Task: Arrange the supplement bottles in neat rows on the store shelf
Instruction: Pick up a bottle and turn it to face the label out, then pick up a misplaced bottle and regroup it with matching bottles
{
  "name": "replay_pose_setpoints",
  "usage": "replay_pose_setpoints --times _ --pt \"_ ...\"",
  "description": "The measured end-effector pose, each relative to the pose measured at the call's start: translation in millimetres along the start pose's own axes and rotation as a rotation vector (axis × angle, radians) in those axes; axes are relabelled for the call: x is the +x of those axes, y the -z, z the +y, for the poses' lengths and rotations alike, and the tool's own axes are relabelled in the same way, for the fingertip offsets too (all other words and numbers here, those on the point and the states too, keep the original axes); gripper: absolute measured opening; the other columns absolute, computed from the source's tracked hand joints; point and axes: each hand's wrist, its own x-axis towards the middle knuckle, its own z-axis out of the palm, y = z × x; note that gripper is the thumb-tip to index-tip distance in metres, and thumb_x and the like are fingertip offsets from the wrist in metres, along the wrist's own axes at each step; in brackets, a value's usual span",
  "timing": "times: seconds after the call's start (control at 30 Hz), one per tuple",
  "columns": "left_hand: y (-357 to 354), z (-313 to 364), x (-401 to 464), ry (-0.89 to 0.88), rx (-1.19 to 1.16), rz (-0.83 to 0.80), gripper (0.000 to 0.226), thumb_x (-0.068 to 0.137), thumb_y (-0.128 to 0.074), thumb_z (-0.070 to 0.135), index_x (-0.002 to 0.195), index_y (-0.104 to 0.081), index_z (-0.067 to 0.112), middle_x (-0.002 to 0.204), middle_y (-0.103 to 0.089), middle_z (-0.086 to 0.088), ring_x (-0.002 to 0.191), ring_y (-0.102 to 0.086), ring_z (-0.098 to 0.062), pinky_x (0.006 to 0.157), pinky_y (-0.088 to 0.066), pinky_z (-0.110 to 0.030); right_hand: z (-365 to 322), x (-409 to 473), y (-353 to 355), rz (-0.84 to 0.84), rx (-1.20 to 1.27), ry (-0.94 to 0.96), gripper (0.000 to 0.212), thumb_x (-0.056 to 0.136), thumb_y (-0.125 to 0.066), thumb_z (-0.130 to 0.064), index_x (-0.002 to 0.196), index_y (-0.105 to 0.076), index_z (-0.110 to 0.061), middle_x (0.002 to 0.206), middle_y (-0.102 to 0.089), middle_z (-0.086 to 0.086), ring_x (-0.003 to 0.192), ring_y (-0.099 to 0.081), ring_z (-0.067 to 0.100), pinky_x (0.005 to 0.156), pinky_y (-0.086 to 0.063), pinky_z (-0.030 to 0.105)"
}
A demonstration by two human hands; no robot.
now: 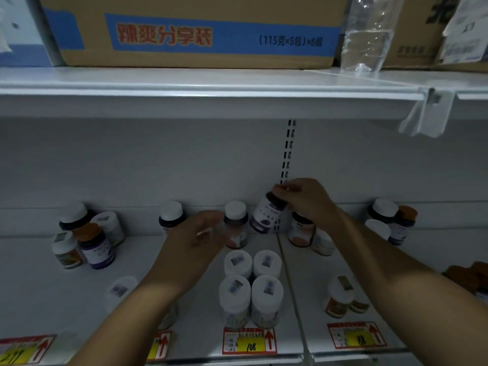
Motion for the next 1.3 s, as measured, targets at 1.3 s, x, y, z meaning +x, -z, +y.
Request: replay_pose_setpoints --times 1.3 --pt "-352 56 23 0.205 0.067 -0.207 0.02 0.088 -0.055 0.034 0.105 -0.054 0.043 0.115 -0.059 0.013 0.101 -0.055 -0.003 0.078 -0.04 -0.018 154 -52 270 -0.214 -0.28 0.003 0.019 0.062 -0.072 -0.027 0.071 -0.064 -0.011 0.065 -0.063 -0.003 0.056 -0.053 0.005 0.046 -0.041 0.015"
